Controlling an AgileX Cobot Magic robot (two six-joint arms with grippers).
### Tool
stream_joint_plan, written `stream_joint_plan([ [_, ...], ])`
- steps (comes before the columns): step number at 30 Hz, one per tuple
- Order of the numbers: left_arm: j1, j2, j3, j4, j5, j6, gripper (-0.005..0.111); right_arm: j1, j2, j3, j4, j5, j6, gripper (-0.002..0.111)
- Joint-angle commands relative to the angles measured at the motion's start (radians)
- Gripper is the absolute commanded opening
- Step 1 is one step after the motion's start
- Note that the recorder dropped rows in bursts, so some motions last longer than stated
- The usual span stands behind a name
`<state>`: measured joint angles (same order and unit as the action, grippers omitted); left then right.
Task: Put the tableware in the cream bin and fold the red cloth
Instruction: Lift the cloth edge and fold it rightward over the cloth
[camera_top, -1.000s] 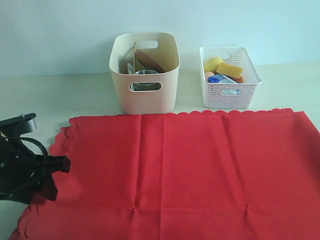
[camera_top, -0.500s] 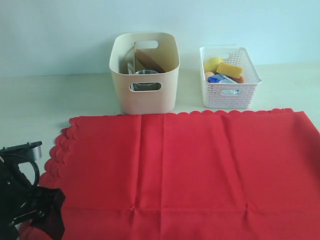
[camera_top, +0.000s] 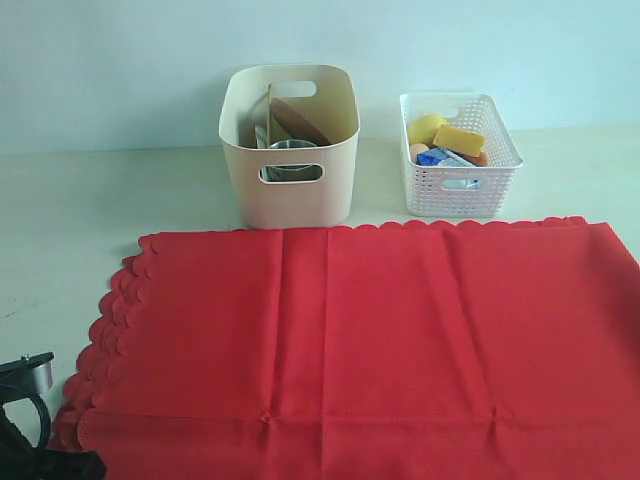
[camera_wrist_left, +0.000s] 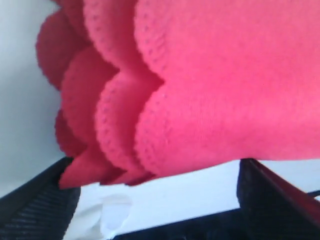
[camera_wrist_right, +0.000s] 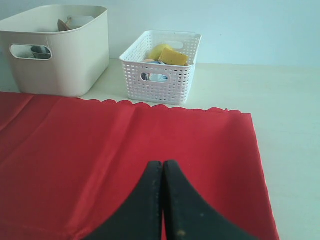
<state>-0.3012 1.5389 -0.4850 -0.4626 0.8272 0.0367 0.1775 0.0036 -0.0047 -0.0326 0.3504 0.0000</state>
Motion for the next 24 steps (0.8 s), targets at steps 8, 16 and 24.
stream_joint_plan([
  [8,0.002,-0.01,0.08,-0.308,-0.175,0.196,0.081,-0.005,-0.004,0.005,0.002,-0.005,0.0,0.0],
  [16,0.002,-0.013,0.092,-0.315,-0.269,0.196,0.07,-0.005,-0.004,0.005,0.002,-0.005,0.0,0.0],
  [24,0.002,-0.13,0.092,-0.319,-0.321,0.191,0.0,-0.005,-0.004,0.005,0.002,-0.005,0.0,0.0],
])
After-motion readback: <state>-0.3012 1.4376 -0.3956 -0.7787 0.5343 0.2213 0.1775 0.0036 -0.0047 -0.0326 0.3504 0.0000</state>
